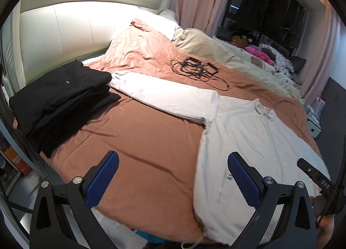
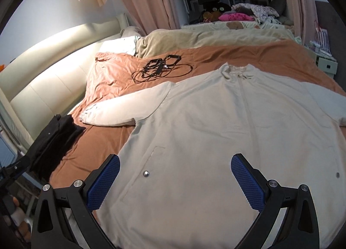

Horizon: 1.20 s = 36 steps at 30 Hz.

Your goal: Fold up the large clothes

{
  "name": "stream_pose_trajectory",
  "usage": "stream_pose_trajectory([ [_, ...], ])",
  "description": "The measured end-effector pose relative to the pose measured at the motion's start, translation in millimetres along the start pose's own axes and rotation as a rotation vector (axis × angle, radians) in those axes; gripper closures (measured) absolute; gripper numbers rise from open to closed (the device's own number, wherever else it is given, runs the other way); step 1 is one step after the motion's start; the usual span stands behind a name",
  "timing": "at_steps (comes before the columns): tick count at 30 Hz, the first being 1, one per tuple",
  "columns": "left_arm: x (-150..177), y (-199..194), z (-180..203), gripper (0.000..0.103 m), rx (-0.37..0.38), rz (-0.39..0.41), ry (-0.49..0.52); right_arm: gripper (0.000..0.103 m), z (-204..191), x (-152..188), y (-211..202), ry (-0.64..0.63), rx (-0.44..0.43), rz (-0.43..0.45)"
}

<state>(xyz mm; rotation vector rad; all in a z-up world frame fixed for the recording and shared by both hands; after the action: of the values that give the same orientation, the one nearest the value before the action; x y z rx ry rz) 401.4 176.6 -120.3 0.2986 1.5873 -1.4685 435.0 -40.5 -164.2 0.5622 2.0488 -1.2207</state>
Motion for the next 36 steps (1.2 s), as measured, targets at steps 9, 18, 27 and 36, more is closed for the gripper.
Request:
stream_pose_trajectory([
  [9,-43.7,84.0,2.7,0.023,-0.033,-0.071,0.024,0.021,12.9,-13.8,83.2,0.09,-0.031,-0.055],
  [18,-85.6,169.4,0.0,0.025,-0.074,-0.161,0.004,0.03,35.5,-25.3,152.9,0.192,-0.016,-0.145],
  [27,-78.7,271.0,-24.2,0.037,-0.11,-0.305,-0.112,0.03,49.7,-30.0,201.1,0.275,-0.025,-0.215],
  [36,-64.1,336.6,-41.5,0.051,-0.165,-0.374,-0.189,0.039,42.7,-30.8,237.0,0.283,-0.087,-0.262],
])
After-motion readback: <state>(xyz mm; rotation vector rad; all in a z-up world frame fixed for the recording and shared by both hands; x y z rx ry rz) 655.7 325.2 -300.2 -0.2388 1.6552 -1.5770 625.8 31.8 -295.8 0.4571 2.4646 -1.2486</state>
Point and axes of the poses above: each gripper's, at about its wrist camera, not at the fingertips, and y roughly the way its jaws point, z to its right, x to its underside, the point moved 10 cm from there along y, roughly the way its jaws point, and after that the axes turned 8 degrees about -x, right-handed, at the moved point
